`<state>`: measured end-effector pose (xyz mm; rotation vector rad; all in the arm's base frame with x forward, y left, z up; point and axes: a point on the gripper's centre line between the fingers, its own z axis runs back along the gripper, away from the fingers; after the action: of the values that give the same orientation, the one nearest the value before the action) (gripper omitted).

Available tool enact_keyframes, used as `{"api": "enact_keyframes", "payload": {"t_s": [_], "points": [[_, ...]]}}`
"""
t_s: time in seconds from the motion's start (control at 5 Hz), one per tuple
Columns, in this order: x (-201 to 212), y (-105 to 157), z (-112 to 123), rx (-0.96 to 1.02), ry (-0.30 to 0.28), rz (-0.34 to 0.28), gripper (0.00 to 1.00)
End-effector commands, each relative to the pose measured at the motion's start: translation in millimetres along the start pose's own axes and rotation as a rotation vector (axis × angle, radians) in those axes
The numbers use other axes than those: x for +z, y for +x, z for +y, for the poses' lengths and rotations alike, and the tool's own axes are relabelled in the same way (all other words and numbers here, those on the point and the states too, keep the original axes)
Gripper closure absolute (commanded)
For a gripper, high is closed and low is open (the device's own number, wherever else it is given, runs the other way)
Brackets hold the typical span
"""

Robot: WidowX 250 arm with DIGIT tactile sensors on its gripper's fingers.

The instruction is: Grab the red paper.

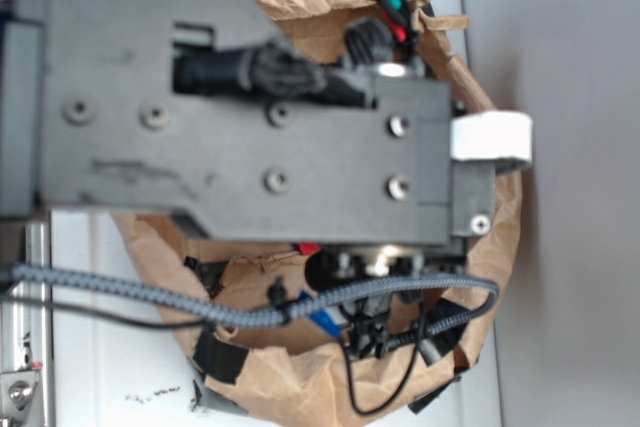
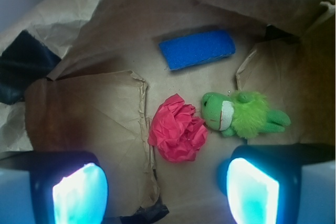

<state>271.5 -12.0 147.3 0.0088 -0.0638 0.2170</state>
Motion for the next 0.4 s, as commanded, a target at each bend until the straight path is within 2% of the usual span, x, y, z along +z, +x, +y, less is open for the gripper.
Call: {"api": "enact_keyframes", "payload": {"t_s": [0.0, 0.2], "points": [[17, 9, 10, 0.015, -0.014, -0.065, 0.00], [-4, 14, 15, -0.036, -0.080, -0.024, 0.00]]}}
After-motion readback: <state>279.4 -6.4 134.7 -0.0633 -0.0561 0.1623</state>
